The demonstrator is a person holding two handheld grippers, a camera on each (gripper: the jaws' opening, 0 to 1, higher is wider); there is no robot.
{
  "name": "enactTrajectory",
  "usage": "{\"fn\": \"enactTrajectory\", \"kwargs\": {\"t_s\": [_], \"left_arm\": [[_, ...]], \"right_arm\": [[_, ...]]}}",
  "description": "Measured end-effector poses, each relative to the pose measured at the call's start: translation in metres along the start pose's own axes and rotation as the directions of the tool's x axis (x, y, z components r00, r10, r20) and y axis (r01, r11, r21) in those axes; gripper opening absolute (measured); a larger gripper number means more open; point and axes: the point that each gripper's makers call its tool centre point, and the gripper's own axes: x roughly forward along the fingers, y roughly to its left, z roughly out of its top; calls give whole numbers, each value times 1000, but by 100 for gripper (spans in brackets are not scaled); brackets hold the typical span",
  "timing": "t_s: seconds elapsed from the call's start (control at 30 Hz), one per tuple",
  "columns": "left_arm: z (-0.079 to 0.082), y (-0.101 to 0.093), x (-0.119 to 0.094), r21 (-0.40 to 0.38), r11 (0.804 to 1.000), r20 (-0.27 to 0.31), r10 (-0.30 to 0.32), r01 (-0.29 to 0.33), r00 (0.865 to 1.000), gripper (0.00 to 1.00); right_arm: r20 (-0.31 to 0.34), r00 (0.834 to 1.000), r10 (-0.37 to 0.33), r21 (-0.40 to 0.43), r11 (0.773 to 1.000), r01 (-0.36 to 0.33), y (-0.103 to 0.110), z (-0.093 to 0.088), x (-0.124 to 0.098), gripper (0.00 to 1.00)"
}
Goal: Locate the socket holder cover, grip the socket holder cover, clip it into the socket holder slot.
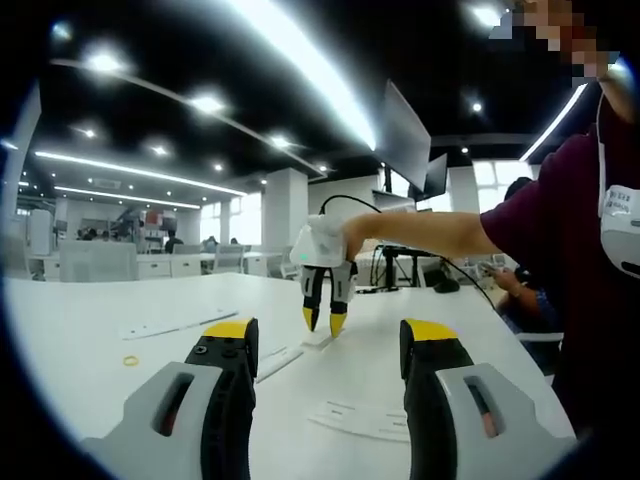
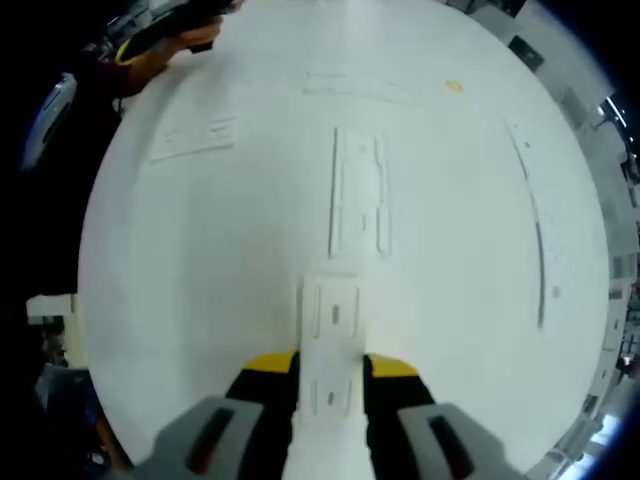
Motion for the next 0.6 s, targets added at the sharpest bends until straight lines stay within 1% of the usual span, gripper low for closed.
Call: {"fn": "enactTrajectory", "kwargs": {"t_s": [0.27, 0.6], "left_arm": [[3, 1, -1, 9, 1000, 7, 2, -2, 1000, 57], [8, 5, -2, 8, 1000, 21, 11, -11, 1000, 57]], "right_arm": [[-4, 1000, -4, -1, 1000, 4, -7, 4, -2, 27], [-18, 1000, 2, -1, 1000, -2, -15, 8, 1, 27]]}}
